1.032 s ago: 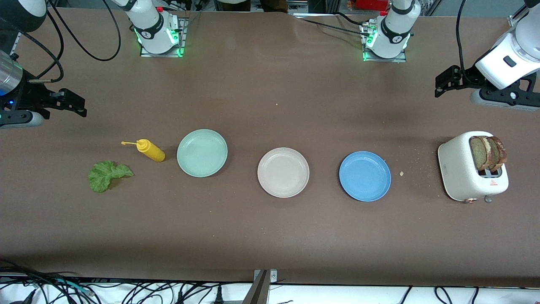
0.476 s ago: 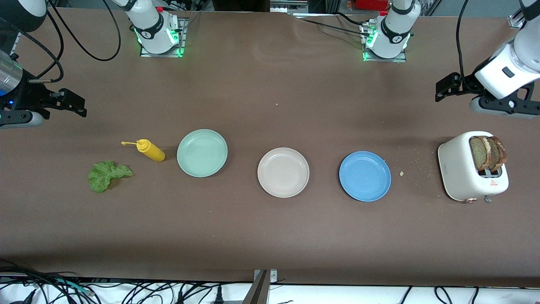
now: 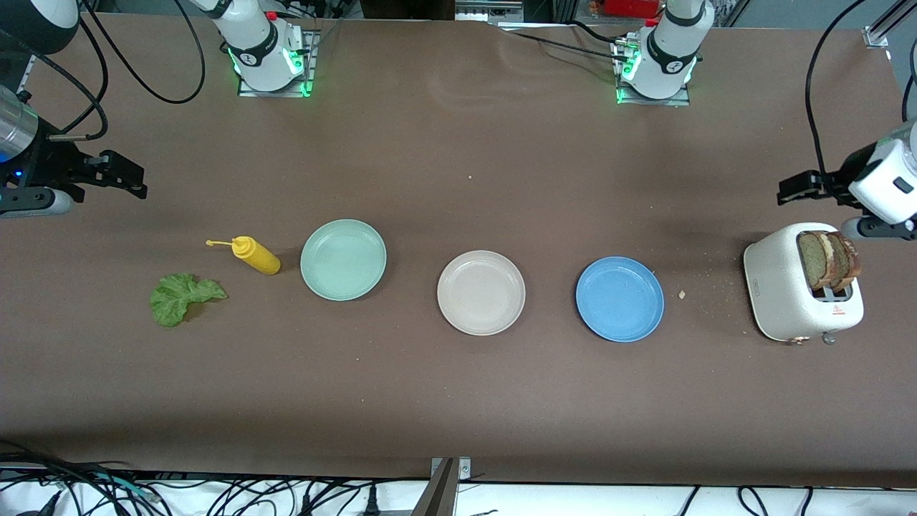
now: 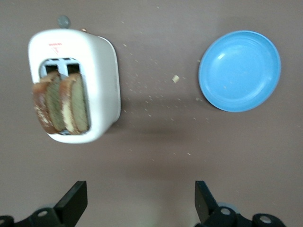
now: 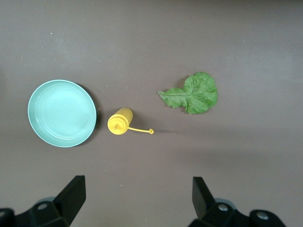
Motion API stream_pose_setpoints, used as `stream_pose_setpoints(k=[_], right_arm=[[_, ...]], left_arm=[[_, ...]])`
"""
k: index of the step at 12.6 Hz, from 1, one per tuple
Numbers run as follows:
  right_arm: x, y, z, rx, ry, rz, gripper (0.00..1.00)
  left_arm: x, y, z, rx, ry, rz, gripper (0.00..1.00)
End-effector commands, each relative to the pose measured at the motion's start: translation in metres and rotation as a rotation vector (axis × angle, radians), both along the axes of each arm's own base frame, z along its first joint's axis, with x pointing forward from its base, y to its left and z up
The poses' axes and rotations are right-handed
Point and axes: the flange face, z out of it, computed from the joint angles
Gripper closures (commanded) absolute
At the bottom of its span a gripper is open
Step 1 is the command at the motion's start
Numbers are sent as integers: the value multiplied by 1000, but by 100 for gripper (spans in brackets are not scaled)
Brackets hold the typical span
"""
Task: Make sandwich in beige plate with both arms
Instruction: 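Move the left gripper down over the bread slice in the toaster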
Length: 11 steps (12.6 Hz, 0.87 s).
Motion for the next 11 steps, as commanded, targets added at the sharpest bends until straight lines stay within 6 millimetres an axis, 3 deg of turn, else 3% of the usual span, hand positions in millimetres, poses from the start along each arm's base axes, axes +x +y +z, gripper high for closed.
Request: stream_pose_setpoints(k=[1, 4, 8, 11], right_arm=[[3, 0, 5, -9, -9, -7, 0], [3, 0, 5, -9, -9, -9, 0], [3, 4, 5, -10, -11, -3, 0], [3, 4, 6, -7, -12, -3, 0]], left_arm=[[17, 31, -36, 20, -15, -42, 0], [17, 85, -94, 7, -74, -86, 0], [2, 95, -139, 3, -89, -70, 0], [-3, 102, -152, 9, -106, -66, 0]])
